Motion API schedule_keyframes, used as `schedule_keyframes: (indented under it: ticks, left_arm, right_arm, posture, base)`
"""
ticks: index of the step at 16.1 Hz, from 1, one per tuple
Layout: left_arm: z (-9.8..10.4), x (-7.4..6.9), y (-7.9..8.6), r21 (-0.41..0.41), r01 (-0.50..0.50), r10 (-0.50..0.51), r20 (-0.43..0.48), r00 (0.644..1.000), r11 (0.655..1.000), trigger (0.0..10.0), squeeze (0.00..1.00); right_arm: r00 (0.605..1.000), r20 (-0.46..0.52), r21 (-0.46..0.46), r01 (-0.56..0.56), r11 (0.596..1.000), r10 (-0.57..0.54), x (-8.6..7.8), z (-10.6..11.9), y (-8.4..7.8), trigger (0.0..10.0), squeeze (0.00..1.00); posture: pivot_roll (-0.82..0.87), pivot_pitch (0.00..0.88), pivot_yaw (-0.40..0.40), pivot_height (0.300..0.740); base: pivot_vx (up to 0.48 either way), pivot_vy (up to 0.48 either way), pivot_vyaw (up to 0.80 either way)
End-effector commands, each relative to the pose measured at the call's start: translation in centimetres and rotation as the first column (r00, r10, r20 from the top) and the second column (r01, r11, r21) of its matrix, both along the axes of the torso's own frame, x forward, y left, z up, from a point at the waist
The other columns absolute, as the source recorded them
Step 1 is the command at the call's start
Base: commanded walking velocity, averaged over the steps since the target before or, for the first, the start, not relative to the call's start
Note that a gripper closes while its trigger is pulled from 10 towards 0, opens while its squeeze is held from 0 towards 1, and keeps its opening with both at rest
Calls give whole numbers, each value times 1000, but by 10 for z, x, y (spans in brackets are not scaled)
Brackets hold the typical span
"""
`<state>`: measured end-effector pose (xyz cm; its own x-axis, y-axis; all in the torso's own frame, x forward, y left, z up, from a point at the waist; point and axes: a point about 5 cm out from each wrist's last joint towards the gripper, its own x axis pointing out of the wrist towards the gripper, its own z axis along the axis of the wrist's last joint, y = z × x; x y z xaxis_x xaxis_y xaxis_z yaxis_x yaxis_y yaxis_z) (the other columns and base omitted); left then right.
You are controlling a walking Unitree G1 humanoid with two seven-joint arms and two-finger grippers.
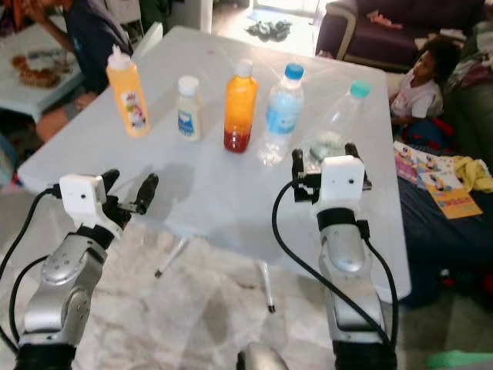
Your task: Restocking fridge
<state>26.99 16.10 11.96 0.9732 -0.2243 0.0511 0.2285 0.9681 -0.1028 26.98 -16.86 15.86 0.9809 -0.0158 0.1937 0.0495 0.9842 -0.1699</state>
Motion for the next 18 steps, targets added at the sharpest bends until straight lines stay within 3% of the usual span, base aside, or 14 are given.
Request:
schedule_keyframes:
  ticks: [1, 6, 9, 18]
  left_arm:
    - [3, 0, -2, 3, 9, -9, 13, 1000, 1000, 10000, 0]
    - [8, 1, 6, 13, -8, 8, 26, 1000, 1000, 10000, 0]
    - [7, 0, 6, 14, -5, 5, 21, 1000, 1000, 10000, 0]
    - [7, -1, 1, 14, 12, -12, 15, 1000, 1000, 10000, 0]
  right_arm:
    - [1000, 3, -2, -2, 1000, 2, 2, 1, 0, 10000, 0]
    - [998, 59, -45, 23, 999, -21, 9, 13, -1, 10000, 0]
    - [993, 102, -52, 72, 996, -66, 16, 24, -7, 10000, 0]
    - [988, 140, -73, 72, 995, -61, 23, 32, -9, 10000, 0]
  posture:
    - [-86, 83, -49, 740]
    - [-90, 116, -54, 740]
    - [-87, 117, -49, 740]
    - [-81, 120, -39, 740]
  base:
    - [0, 0, 0]
    - [0, 0, 0]
    - [0, 0, -800]
    - [0, 0, -800]
